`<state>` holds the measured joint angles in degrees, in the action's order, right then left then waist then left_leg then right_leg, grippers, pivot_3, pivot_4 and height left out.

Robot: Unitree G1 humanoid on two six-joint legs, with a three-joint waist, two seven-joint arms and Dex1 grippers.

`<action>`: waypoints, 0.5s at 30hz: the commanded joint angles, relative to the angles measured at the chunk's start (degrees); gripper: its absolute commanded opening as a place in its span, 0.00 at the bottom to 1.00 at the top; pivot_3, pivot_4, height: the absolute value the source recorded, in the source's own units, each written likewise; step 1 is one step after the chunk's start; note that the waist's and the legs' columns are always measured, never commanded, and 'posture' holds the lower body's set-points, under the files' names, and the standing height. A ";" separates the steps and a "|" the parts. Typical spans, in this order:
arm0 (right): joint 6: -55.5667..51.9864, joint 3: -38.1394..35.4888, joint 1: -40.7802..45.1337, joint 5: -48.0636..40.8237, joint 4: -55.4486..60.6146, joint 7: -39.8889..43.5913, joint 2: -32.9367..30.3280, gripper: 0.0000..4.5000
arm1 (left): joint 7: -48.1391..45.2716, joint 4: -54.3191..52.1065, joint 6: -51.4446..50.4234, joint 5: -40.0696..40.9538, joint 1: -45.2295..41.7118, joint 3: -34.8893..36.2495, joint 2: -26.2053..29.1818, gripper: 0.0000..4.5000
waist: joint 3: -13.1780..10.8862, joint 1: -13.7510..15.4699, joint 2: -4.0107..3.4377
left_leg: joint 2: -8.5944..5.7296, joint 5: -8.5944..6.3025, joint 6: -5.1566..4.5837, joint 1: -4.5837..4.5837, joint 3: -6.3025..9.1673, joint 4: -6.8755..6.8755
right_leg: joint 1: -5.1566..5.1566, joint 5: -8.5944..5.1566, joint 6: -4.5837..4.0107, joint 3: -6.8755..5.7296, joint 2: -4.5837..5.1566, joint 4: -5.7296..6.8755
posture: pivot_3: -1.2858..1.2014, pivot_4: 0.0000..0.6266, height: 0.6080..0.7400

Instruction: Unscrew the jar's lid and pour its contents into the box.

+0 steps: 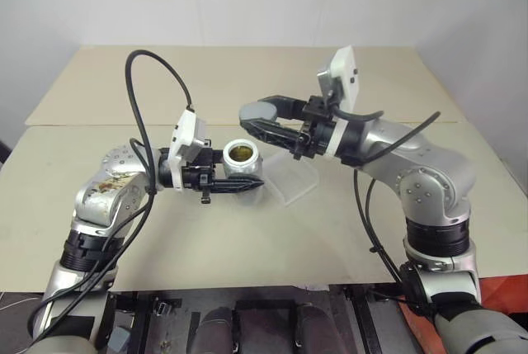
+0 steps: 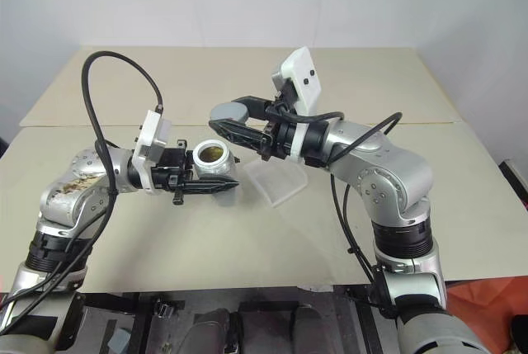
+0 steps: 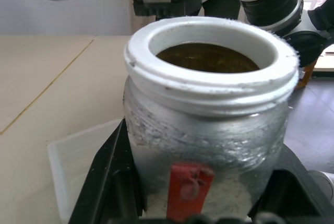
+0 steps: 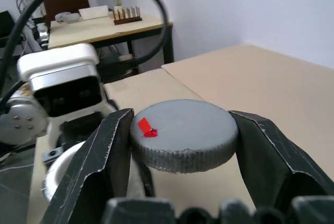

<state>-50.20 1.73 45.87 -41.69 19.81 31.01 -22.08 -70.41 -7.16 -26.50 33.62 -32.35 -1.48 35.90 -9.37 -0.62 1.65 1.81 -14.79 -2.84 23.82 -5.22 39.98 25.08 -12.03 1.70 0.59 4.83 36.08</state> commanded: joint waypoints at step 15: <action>12.88 -9.34 -23.40 18.77 -5.20 -5.54 -11.30 0.62 | 17.59 6.24 6.15 -9.99 -3.48 3.50 -2.42 0.43 | 0.00 0.31 0.01 | -0.09 0.02 0.03 -0.02 -0.02 0.00 | -0.04 0.02 -0.01 0.01 -0.02 -0.01 | 0.52 0.24 1.00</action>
<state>-39.81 -7.09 22.73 -24.09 14.16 25.81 -33.51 -53.83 -0.63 -22.36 24.45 -33.75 1.21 33.66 -9.37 -0.31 1.66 1.73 -14.77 -2.80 23.80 -5.24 39.97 25.04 -12.02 1.69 0.61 4.80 36.06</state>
